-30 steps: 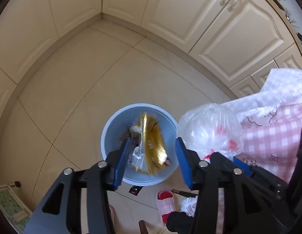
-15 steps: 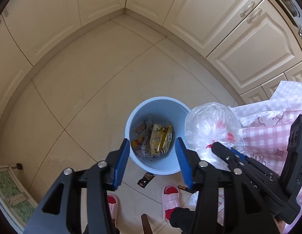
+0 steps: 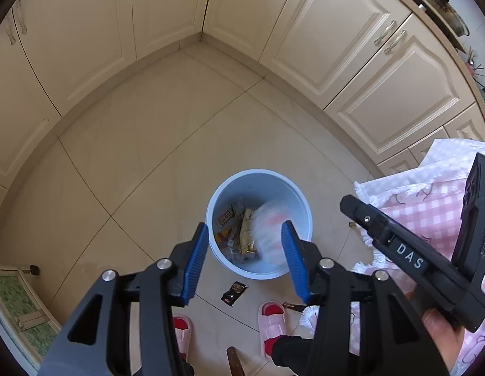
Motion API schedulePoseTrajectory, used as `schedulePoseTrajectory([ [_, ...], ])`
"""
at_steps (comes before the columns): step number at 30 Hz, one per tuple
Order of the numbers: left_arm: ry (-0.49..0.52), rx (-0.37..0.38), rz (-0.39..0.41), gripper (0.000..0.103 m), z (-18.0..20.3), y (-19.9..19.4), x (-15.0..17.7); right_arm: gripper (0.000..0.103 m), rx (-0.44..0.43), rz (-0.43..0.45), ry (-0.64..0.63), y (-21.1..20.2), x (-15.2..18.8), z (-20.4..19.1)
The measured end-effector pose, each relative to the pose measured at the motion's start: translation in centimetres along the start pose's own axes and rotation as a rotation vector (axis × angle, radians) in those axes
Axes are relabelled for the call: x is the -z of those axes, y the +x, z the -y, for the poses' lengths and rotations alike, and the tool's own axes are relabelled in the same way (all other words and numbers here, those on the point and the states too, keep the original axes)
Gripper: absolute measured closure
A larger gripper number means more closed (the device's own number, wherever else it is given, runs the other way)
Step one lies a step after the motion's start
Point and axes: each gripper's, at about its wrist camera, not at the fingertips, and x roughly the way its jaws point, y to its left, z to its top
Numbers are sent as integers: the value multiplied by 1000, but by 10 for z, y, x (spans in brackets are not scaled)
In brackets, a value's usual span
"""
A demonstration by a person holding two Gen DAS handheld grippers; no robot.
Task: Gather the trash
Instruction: 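Open the left gripper dropping the gold bag while the right drops the clear bag, then move both empty grippers back over the table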
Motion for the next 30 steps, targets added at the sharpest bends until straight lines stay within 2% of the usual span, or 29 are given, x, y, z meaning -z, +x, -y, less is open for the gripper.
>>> schedulePoseTrajectory([
  [8, 19, 4, 52, 55, 4, -40, 9, 54, -14, 56, -19, -37, 2, -14],
  [17, 41, 32, 117, 55, 20, -92, 25, 52, -38, 134, -56, -105, 20, -26],
  [24, 99, 56, 210, 52, 50, -152, 36, 51, 28, 281, -163, -191, 29, -43],
  [30, 169, 101, 292, 50, 88, -206, 52, 46, 47, 419, -153, -273, 42, -23],
])
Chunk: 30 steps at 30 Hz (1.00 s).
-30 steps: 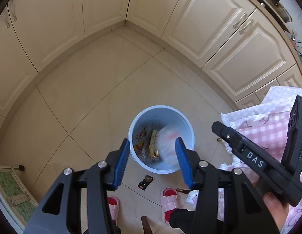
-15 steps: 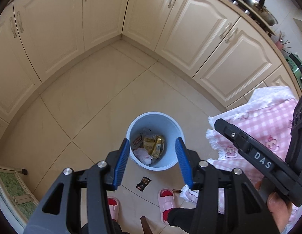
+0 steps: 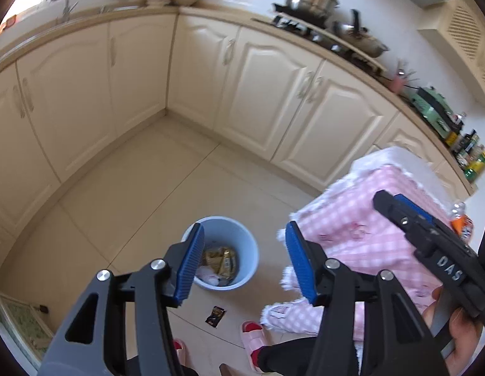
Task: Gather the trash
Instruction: 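Move both empty grippers back over the table, then grasp the crushed orange can with the left gripper while the right grasps the red can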
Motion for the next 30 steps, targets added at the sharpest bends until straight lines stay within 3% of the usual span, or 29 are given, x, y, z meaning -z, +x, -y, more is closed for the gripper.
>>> schedulePoseTrajectory([
  [9, 137, 79, 78, 48, 95, -49, 0, 42, 42, 149, 56, -108, 1, 64],
  [13, 205, 163, 79, 41, 152, -57, 2, 41, 84, 204, 96, -148, 4, 104],
  [17, 259, 293, 9, 40, 221, -45, 9, 39, 165, 254, 167, -190, 15, 162],
  [22, 318, 391, -65, 39, 297, -22, 25, 38, 296, 278, 252, -224, 36, 234],
  [30, 290, 527, -183, 39, 405, 36, 46, 38, 464, 275, 362, -255, 55, 336],
])
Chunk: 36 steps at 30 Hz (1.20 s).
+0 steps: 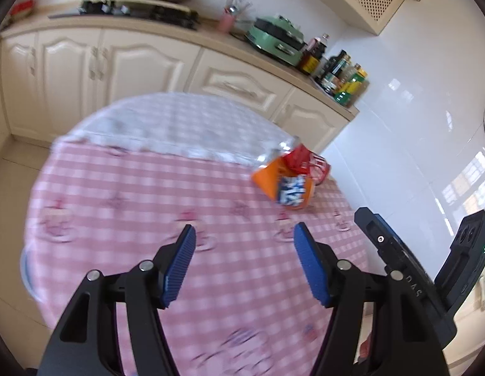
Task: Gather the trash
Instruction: 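Grasp the crushed orange can with the left gripper while the right grasps the red can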
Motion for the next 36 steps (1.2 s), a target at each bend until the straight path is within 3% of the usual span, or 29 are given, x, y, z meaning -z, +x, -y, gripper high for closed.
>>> schedulePoseTrajectory([
  [4, -20, 20, -33, 39, 20, 46, -7, 38, 62, -18, 20, 20, -11, 30],
  [9, -33, 29, -44, 39, 34, 96, -12, 38, 71, -42, 47, 42, -15, 50],
  [13, -101, 57, -65, 39, 28, 124, -14, 38, 69, -52, 63, 61, -21, 61],
  [21, -204, 102, -56, 39, 21, 152, -20, 36, 95, -44, 45, 87, -39, 72],
  [28, -221, 98, -32, 39, 21, 163, -28, 36, 166, -134, -47, 120, -35, 67],
  [31, -226, 97, -21, 39, 21, 165, -30, 36, 139, -189, -75, 132, -28, 64],
  [36, -234, 97, -13, 40, 20, 166, -32, 36, 126, -207, -72, 135, -25, 65],
])
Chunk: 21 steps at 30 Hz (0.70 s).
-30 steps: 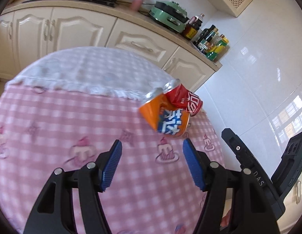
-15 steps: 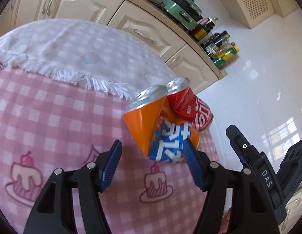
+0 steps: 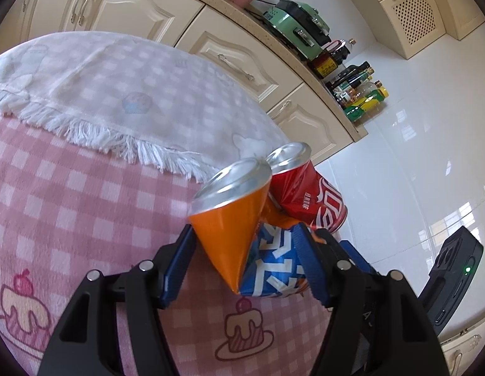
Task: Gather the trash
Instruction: 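Grasp the crushed orange can with the left gripper while the right grasps the red can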
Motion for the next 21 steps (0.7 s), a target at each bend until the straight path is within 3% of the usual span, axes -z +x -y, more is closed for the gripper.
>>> schedulePoseTrajectory([
  [1, -1, -8, 3, 45, 0, -1, 0, 36, -5, -4, -1, 0, 0, -1],
  [3, 8, -38, 12, 67, -1, -4, -1, 36, -11, -8, -13, 0, 1, -3],
  [4, 9, -43, 15, 72, -2, -6, -1, 36, -19, -12, -16, 1, 0, -4],
  [8, 26, -35, 49, 85, -5, -19, -3, 36, -52, -26, -32, 3, 1, -11],
  [15, 119, -144, 157, 91, -2, -59, -11, 36, 73, 58, -147, -10, -9, -25],
  [19, 133, -210, 205, 92, -11, -81, -20, 35, 65, 32, -341, 3, -17, -56],
  [21, 129, -207, 207, 92, -14, -88, -23, 27, 85, 37, -468, 12, -17, -71],
])
